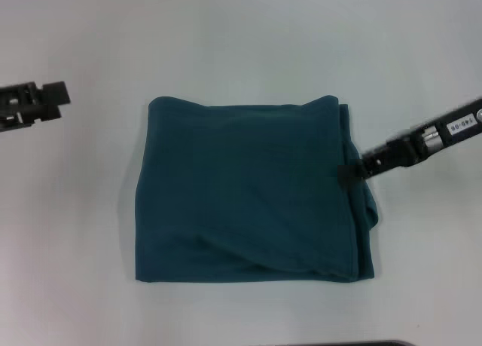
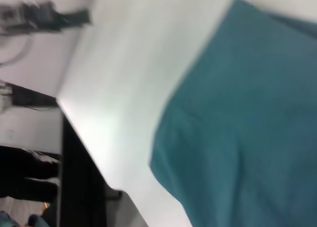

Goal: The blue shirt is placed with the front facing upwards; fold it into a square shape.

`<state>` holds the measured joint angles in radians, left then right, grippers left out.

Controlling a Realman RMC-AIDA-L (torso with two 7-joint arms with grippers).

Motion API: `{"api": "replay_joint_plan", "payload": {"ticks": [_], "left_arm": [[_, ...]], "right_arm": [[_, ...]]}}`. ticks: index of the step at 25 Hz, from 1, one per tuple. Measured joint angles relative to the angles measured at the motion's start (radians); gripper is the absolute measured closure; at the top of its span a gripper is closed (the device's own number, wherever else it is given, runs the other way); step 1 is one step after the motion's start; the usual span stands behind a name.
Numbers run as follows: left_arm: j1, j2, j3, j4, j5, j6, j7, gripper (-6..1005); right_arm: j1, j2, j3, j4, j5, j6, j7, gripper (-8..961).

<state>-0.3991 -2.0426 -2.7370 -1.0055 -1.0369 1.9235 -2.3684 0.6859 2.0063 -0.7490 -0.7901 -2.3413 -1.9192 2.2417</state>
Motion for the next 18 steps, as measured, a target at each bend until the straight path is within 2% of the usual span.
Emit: {"api": "replay_joint_plan", "payload": {"ticks": [1,3,4,6,8,9,10,12,15,18], "left_arm": [[0.001,-0.001,0.004,0.009,-0.023,0.034,0.083,318],[0.025,-0.018,0.017,0.048,-0.068,0.073,0.284,319],[0.045,-0.035,0.018,0.086,-0.103,0.077,0.422,319],[0.096,-0.082,0.024,0.172,-0.181,0.077,0.739,320],[0.131,-0.108,0.049,0.202,-0.217,0.069,0.965,321],[0.142,-0.114,0.066,0.204,-0.219,0.059,1.043,322],[0.151,-0.115,0.081,0.204,-0.215,0.047,1.116,322],[0.151,-0.103,0.089,0.22,-0.202,0.034,1.176,323],[0.148,-0.073,0.111,0.281,-0.184,0.043,1.193,322],[0.161,-0.061,0.132,0.346,-0.173,0.055,1.282,322]], "right_arm": [[-0.012,0.004,0.019,0.003,0.037,-0.003,-0.075,534],[-0.056,0.024,0.072,0.022,0.137,0.01,-0.291,534],[-0.087,0.041,0.107,0.047,0.207,0.038,-0.434,533],[-0.143,0.067,0.181,0.12,0.337,0.096,-0.662,533],[-0.187,0.076,0.227,0.201,0.461,0.127,-0.828,532],[-0.202,0.074,0.233,0.223,0.507,0.127,-0.884,532],[-0.212,0.07,0.228,0.226,0.523,0.125,-0.907,531],[-0.233,0.066,0.208,0.201,0.517,0.126,-0.915,531],[-0.269,0.084,0.186,0.156,0.418,0.173,-0.974,530],[-0.287,0.086,0.188,0.224,0.402,0.22,-1.05,505]]}}
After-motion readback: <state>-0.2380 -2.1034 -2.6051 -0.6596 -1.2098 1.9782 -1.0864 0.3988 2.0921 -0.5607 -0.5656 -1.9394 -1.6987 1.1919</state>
